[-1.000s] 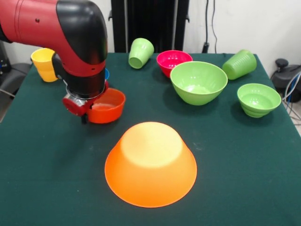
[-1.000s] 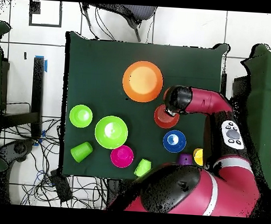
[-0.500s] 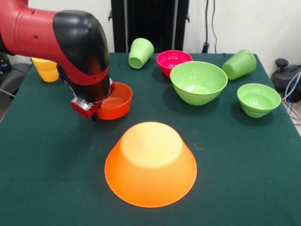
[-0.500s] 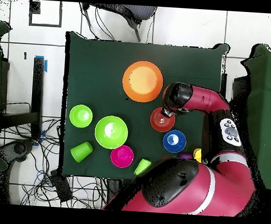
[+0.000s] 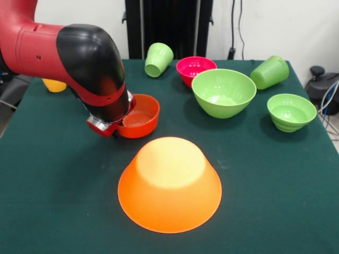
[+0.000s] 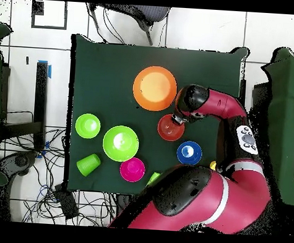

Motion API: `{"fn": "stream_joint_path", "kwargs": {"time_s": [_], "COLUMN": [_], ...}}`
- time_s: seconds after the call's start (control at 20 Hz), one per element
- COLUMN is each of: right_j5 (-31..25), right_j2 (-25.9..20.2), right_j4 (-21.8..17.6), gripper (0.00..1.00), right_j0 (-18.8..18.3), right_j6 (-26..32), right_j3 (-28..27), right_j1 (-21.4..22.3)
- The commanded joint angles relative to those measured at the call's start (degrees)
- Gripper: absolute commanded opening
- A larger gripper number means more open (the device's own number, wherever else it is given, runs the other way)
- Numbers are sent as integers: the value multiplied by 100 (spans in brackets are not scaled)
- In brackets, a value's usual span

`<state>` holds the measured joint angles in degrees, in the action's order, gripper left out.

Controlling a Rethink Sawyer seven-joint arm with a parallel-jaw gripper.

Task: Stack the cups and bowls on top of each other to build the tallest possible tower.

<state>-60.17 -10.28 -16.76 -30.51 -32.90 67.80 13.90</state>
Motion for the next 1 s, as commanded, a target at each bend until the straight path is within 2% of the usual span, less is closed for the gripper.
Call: {"fn": "stream_joint_path", "kwargs": {"time_s": [0.05,0.25,0.4,1.0], "right_j5": [-724,-856,-1005,-851], "right_j2": [-304,-225,-153,35], "right_j4": [421,569,599,574], "gripper": [0,0,0,0], "right_j0": [310,334,465,500], "right_j6": [-1078,-1124,-1193,-1033], "right_j3": [-423,-299,-473,-116], "right_j1": [152,435,424,1007]}}
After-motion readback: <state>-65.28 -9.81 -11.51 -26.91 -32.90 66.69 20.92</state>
